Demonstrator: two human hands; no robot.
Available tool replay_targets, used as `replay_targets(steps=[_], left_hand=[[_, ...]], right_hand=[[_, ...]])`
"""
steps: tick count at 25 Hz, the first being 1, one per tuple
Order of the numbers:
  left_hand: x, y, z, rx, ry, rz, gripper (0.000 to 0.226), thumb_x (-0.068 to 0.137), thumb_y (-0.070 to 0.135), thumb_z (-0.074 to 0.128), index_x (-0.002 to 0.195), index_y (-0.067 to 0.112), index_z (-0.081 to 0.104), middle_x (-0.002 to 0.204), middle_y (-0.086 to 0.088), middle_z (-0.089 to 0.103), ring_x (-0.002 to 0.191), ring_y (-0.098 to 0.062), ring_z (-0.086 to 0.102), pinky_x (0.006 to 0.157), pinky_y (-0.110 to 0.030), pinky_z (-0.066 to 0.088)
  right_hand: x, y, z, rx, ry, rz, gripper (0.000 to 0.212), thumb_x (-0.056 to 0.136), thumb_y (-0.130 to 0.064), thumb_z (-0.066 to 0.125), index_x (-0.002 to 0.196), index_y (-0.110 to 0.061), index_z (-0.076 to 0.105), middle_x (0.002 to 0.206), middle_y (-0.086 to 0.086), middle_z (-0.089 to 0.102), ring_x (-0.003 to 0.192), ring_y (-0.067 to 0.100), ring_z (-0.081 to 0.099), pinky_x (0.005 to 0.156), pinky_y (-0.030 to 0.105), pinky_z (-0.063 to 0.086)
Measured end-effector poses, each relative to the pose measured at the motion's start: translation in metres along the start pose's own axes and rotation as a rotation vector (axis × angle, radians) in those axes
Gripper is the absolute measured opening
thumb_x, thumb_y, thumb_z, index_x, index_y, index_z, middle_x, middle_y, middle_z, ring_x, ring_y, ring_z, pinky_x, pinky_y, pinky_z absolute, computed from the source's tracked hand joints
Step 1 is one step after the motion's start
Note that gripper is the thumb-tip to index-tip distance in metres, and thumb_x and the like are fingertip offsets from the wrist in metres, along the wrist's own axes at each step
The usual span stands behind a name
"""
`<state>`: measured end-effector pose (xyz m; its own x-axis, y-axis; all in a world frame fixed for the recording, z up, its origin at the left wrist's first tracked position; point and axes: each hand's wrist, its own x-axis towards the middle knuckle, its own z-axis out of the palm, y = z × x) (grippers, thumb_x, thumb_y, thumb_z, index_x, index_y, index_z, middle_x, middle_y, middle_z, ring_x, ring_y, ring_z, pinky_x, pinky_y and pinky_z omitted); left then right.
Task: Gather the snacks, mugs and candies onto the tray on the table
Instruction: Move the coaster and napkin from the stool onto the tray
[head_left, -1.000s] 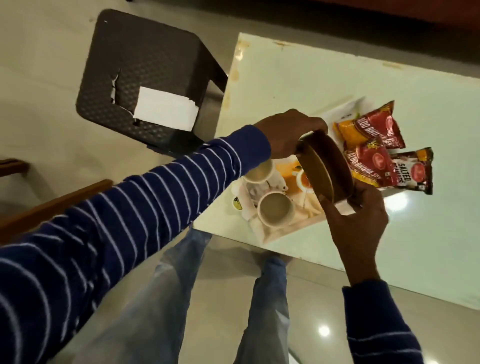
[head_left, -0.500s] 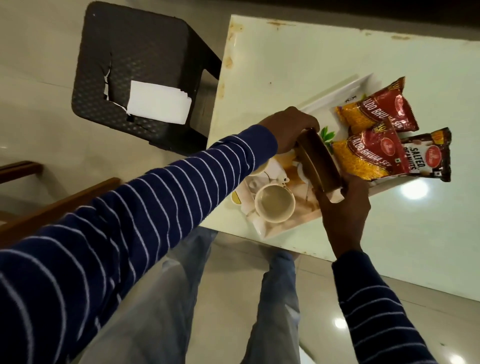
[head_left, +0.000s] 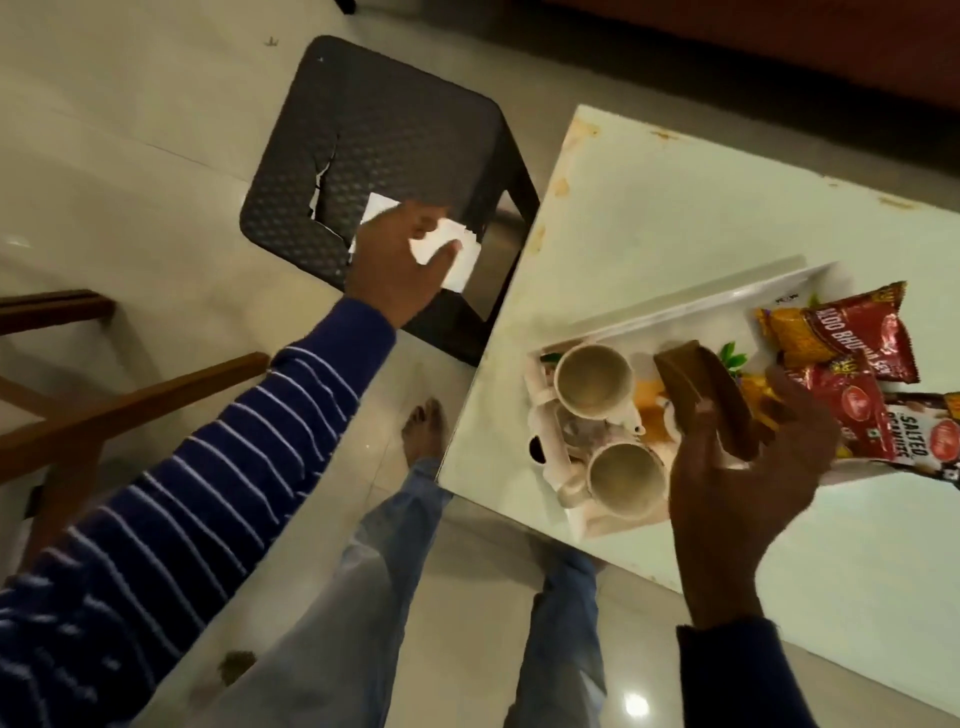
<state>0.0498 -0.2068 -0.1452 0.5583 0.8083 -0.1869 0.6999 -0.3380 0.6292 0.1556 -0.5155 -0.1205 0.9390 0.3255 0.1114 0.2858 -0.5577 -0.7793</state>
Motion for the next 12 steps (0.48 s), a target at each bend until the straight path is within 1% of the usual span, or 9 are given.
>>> replay_targets(steps=[1, 2, 4, 7, 8, 9, 10, 11, 12], left_hand=[[0.008, -0.022, -0.014, 0.021, 0.044, -0.088, 0.043, 0.084, 0.035, 0.072, 0.121, 0.016, 0.060, 0.118, 0.000, 0.065, 0.105, -0.009, 0.059, 0.086, -0.022, 0.052], [0.015, -0.042, -0.025, 0.049, 0.063, -0.159, 0.048, 0.084, 0.037, 0.072, 0.124, 0.016, 0.058, 0.122, -0.002, 0.063, 0.108, -0.010, 0.058, 0.086, -0.018, 0.047], [0.030, -0.075, -0.039, 0.106, 0.037, -0.253, 0.053, 0.084, 0.040, 0.071, 0.127, 0.015, 0.054, 0.125, -0.004, 0.060, 0.112, -0.014, 0.056, 0.087, -0.019, 0.041], [0.041, -0.102, -0.035, 0.113, -0.074, -0.227, 0.056, 0.081, 0.039, 0.074, 0.125, 0.010, 0.053, 0.125, -0.010, 0.058, 0.116, -0.024, 0.055, 0.097, -0.031, 0.046], [0.042, -0.105, -0.031, 0.122, -0.096, -0.203, 0.059, 0.081, 0.039, 0.075, 0.126, 0.008, 0.052, 0.126, -0.012, 0.056, 0.118, -0.026, 0.053, 0.100, -0.036, 0.046], [0.043, -0.109, -0.027, 0.148, -0.108, -0.188, 0.062, 0.080, 0.039, 0.076, 0.127, 0.007, 0.051, 0.128, -0.013, 0.054, 0.119, -0.028, 0.050, 0.102, -0.039, 0.044], [0.045, -0.111, -0.024, 0.173, -0.116, -0.178, 0.065, 0.079, 0.039, 0.076, 0.128, 0.006, 0.049, 0.129, -0.014, 0.053, 0.121, -0.030, 0.047, 0.103, -0.040, 0.042], [0.046, -0.113, -0.022, 0.179, -0.125, -0.175, 0.068, 0.079, 0.038, 0.077, 0.131, 0.006, 0.047, 0.130, -0.015, 0.051, 0.122, -0.031, 0.046, 0.103, -0.041, 0.041], [0.047, -0.114, -0.021, 0.166, -0.135, -0.178, 0.071, 0.079, 0.036, 0.077, 0.134, 0.007, 0.044, 0.131, -0.014, 0.051, 0.123, -0.030, 0.045, 0.104, -0.041, 0.041]], right_hand=[[0.005, -0.020, 0.019, 0.063, -0.044, -0.022, 0.043, 0.092, -0.012, 0.068, 0.131, -0.002, 0.052, 0.125, 0.018, 0.056, 0.114, 0.030, 0.057, 0.097, 0.026, 0.048], [0.009, -0.039, 0.041, 0.115, -0.109, -0.015, 0.041, 0.093, -0.014, 0.067, 0.131, -0.006, 0.054, 0.123, 0.010, 0.058, 0.109, 0.023, 0.060, 0.091, 0.026, 0.050], [0.017, -0.070, 0.087, 0.195, -0.267, 0.060, 0.036, 0.094, -0.019, 0.066, 0.128, -0.015, 0.058, 0.124, -0.004, 0.061, 0.104, 0.009, 0.063, 0.084, 0.019, 0.052], [0.027, -0.093, 0.157, 0.232, -0.501, 0.353, 0.039, 0.093, -0.027, 0.068, 0.131, -0.023, 0.058, 0.128, -0.010, 0.061, 0.108, 0.005, 0.062, 0.069, 0.005, 0.050], [0.030, -0.093, 0.176, 0.221, -0.564, 0.478, 0.044, 0.093, -0.031, 0.068, 0.135, -0.024, 0.055, 0.132, -0.010, 0.058, 0.111, 0.007, 0.061, 0.068, 0.004, 0.048], [0.032, -0.092, 0.194, 0.232, -0.625, 0.608, 0.050, 0.093, -0.035, 0.067, 0.139, -0.025, 0.050, 0.138, -0.007, 0.055, 0.116, 0.009, 0.058, 0.074, 0.006, 0.049], [0.033, -0.091, 0.209, 0.266, -0.677, 0.734, 0.056, 0.094, -0.039, 0.067, 0.143, -0.023, 0.046, 0.142, -0.005, 0.053, 0.121, 0.013, 0.056, 0.085, 0.015, 0.052], [0.033, -0.090, 0.221, 0.299, -0.708, 0.833, 0.059, 0.094, -0.042, 0.066, 0.145, -0.021, 0.045, 0.143, -0.002, 0.053, 0.124, 0.017, 0.055, 0.095, 0.027, 0.053], [0.033, -0.091, 0.232, 0.322, -0.721, 0.883, 0.058, 0.094, -0.042, 0.066, 0.143, -0.018, 0.047, 0.138, 0.000, 0.057, 0.121, 0.019, 0.058, 0.097, 0.033, 0.053]])
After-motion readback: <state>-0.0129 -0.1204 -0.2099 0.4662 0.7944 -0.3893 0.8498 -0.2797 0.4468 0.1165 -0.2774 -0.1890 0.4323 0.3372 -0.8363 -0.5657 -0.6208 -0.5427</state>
